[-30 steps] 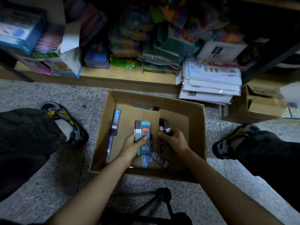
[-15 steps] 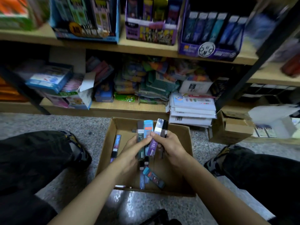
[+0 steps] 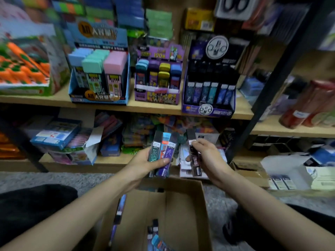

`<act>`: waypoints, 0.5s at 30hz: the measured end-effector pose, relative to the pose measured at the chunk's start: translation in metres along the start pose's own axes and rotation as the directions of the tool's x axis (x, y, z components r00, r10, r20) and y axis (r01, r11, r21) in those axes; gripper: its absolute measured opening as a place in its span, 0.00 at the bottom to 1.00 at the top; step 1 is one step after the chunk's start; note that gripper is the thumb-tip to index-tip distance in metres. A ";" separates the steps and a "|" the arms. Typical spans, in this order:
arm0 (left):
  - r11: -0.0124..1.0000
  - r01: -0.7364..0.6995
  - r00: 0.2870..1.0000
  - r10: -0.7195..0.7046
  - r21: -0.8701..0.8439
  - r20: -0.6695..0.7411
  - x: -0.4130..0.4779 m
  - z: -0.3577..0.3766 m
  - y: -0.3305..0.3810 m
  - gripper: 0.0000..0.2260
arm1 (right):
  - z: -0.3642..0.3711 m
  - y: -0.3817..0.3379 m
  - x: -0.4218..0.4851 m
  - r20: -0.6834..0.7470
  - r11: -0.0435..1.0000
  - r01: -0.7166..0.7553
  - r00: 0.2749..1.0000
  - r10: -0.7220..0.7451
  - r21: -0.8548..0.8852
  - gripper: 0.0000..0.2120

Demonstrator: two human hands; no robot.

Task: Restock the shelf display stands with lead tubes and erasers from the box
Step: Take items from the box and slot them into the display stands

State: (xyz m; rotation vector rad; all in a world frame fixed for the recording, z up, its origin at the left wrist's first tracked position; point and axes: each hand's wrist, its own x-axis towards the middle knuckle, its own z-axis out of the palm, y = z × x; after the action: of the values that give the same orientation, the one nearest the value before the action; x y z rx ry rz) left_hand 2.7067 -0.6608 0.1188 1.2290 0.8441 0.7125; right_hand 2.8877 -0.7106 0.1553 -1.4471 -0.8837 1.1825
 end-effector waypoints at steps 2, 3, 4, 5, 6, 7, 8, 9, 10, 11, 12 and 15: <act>1.000 -0.030 1.000 0.030 -0.009 -0.008 0.011 0.000 0.021 0.09 | -0.013 -0.025 0.007 0.006 0.998 0.069 0.998 -0.069 -0.007 0.07; 0.999 -0.040 0.999 0.040 -0.020 -0.019 0.017 0.000 0.031 0.09 | -0.019 -0.037 0.011 0.007 0.994 0.109 0.994 -0.109 -0.025 0.06; 0.998 -0.047 0.998 0.045 -0.044 -0.034 0.022 0.000 0.040 0.09 | -0.025 -0.048 0.016 0.005 0.986 0.154 0.988 -0.154 -0.061 0.07; 0.996 -0.048 0.998 0.044 -0.080 -0.052 0.027 0.001 0.047 0.10 | -0.030 -0.058 0.020 -0.004 0.976 0.193 0.981 -0.194 -0.098 0.07; 0.992 -0.046 0.997 0.038 -0.117 -0.071 0.032 0.002 0.054 0.11 | -0.036 -0.068 0.026 -0.020 0.966 0.229 0.972 -0.232 -0.118 0.08; 0.988 -0.045 0.996 0.033 -0.149 -0.085 0.037 0.002 0.059 0.11 | -0.040 -0.078 0.032 -0.046 0.957 0.263 0.962 -0.271 -0.125 0.07; 0.984 -0.048 0.995 0.032 -0.174 -0.091 0.042 0.001 0.064 0.11 | -0.044 -0.087 0.039 -0.081 0.938 0.313 0.942 -0.327 -0.151 0.07; 0.980 -0.052 0.996 0.037 -0.194 -0.085 0.046 0.001 0.067 0.11 | -0.048 -0.097 0.045 -0.120 0.908 0.368 0.911 -0.396 -0.200 0.08; 0.976 -0.057 0.996 0.043 -0.209 -0.073 0.051 0.000 0.070 0.10 | -0.052 -0.107 0.053 -0.157 0.872 0.421 0.871 -0.466 -0.249 0.09; 0.974 -0.064 0.997 0.051 -0.218 -0.064 0.055 -0.001 0.073 0.09 | -0.056 -0.115 0.061 -0.185 0.838 0.466 0.831 -0.524 -0.284 0.10; 0.973 -0.071 0.996 0.059 -0.220 -0.060 0.059 -0.002 0.076 0.09 | -0.060 -0.121 0.069 -0.197 0.804 0.497 0.796 -0.573 -0.327 0.11; 0.973 -0.074 0.997 0.066 -0.217 -0.043 0.071 -0.003 0.083 0.10 | -0.068 -0.133 0.090 -0.133 0.678 0.523 0.733 -0.667 -0.516 0.09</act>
State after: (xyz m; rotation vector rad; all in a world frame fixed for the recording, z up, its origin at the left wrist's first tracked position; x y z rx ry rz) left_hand 2.7389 -0.5831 0.1880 1.0551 0.7328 0.8632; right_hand 2.9834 -0.6155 0.2653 -1.4611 -1.3325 0.2293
